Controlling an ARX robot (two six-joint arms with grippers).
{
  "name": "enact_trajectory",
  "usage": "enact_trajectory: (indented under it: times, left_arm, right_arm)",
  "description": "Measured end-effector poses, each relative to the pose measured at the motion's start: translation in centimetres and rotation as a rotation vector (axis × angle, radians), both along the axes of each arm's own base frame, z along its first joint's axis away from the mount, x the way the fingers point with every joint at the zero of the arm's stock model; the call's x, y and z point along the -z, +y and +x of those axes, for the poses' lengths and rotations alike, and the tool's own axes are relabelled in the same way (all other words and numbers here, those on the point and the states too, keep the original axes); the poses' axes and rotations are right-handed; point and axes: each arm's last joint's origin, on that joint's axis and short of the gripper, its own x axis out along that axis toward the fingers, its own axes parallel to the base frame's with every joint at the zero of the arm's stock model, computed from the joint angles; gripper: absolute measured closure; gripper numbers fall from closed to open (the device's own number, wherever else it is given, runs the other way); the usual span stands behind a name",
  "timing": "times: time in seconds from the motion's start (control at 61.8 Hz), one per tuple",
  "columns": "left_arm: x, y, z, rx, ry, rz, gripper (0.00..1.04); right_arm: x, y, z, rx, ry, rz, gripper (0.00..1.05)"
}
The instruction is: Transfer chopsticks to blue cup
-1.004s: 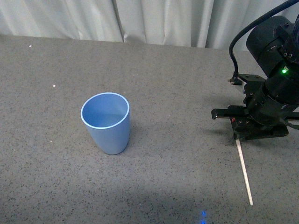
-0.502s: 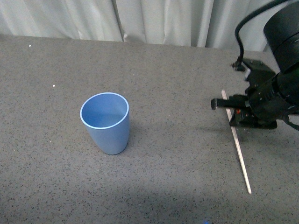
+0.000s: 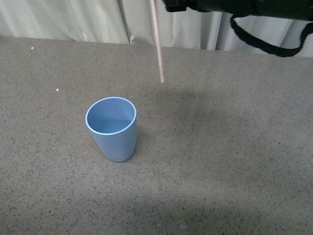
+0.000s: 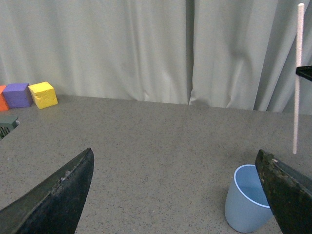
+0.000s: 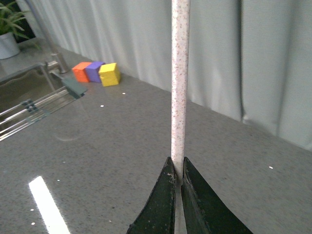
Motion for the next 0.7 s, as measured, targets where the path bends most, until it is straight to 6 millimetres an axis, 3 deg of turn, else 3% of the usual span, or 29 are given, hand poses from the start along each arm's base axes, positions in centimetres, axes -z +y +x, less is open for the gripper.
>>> enact_trajectory:
  times: [0.129,0.388,0.696]
  left_arm:
    - [0.0,0.0,0.0,0.0,0.0,0.0,0.07]
    - [0.0,0.0,0.0,0.0,0.0,0.0,0.07]
    - [0.0,0.0,0.0,0.0,0.0,0.0,0.07]
  right_arm:
    - [0.8,2.5,-0.3,-0.101,-0.009,0.012,1.03]
    - [1.6,5.6,-0.6,-0.189,0.004,0.016,1.03]
    - [4.2,5.7,-1.2,-0.196,0.076,-0.045,1.03]
